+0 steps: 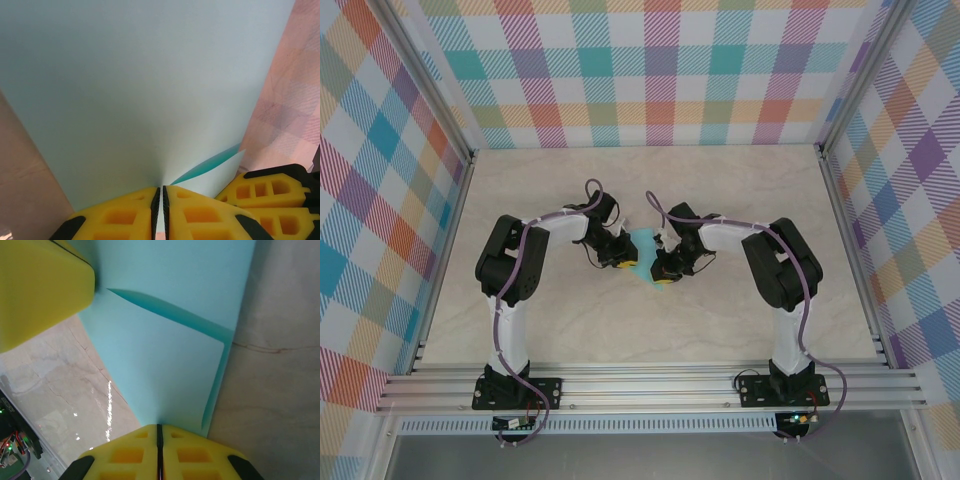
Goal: Fold a paper plane with a square sheet of paper (fold left side to right side)
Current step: Third fold the triangle at the center of the table.
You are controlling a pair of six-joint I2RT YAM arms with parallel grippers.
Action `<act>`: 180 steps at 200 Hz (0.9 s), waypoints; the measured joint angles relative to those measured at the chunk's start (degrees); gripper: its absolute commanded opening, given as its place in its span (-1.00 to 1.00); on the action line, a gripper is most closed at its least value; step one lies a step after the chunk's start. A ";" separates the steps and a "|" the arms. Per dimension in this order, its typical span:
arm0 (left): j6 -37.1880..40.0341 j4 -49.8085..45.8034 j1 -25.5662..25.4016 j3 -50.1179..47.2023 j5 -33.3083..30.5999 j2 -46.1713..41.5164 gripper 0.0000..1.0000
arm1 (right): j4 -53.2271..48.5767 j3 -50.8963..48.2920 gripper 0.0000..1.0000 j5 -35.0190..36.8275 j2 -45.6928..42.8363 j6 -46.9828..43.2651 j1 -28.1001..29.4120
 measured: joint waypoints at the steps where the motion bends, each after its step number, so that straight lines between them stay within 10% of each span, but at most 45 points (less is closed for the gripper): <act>1: 0.00 -0.04 0.00 0.04 0.00 0.00 -0.69 | -0.02 0.00 -0.87 0.00 0.00 -0.02 0.00; 180: -3.76 0.85 -6.69 -5.92 2.05 -6.47 -0.83 | -0.55 0.26 -1.00 1.01 0.00 0.17 0.04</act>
